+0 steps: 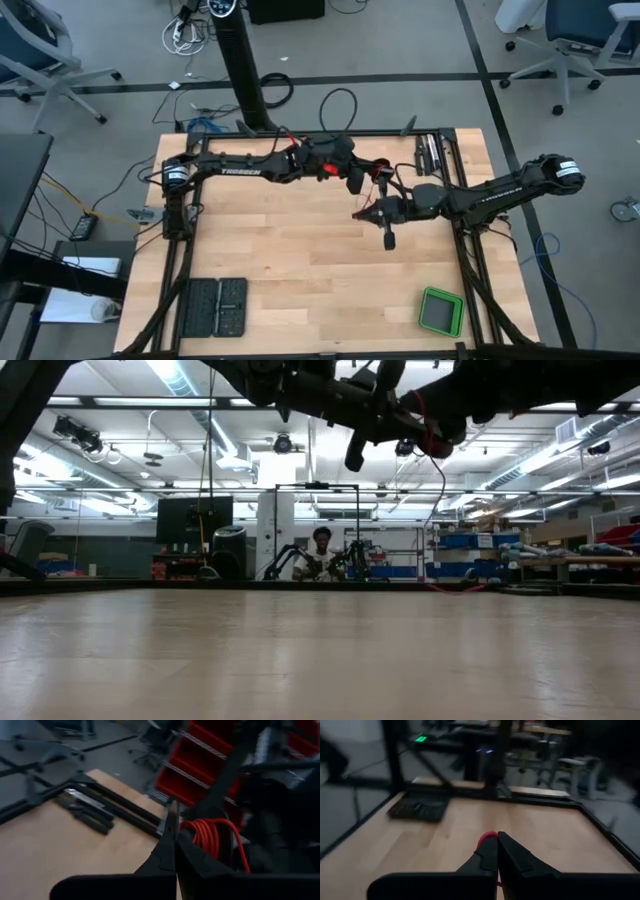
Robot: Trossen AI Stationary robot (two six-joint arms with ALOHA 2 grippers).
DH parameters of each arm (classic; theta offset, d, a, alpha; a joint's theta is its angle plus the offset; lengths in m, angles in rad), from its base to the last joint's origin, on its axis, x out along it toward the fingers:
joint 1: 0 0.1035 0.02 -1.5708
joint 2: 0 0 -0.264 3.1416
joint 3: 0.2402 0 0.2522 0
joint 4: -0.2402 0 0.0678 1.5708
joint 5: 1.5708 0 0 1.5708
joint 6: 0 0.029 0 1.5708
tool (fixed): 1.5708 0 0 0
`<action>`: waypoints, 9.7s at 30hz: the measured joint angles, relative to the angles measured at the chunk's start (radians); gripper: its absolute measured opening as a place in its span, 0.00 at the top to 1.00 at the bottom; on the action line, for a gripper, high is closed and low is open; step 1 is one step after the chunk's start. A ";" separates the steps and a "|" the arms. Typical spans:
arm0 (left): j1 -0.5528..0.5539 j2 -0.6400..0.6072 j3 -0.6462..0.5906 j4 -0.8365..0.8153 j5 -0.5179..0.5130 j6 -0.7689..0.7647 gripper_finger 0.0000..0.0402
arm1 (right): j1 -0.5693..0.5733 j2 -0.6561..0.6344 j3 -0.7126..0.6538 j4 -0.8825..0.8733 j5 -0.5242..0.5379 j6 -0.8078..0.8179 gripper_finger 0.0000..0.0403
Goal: Coil cords
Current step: Coil the red wire cable onto the black spool
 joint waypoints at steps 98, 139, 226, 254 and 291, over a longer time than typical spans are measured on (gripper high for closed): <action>-0.077 -0.089 -0.174 0.169 -0.205 0.488 1.00 | -0.321 -0.108 -0.316 0.111 -0.122 0.308 0.64; -0.079 -0.097 -0.175 0.159 -0.321 0.387 1.00 | -0.316 -0.107 -0.312 -0.203 0.118 0.104 0.98; 0.017 -0.064 -0.175 0.236 -0.010 0.284 1.00 | -0.188 -0.086 0.019 -0.108 -0.137 0.109 1.00; 0.000 -0.072 -0.175 0.196 -0.054 0.548 0.99 | -0.052 -0.069 0.395 -1.202 -0.014 0.389 0.67; -0.066 -0.131 -0.175 0.202 -0.149 0.601 0.99 | 0.002 -0.075 -0.124 -0.094 0.353 0.246 0.72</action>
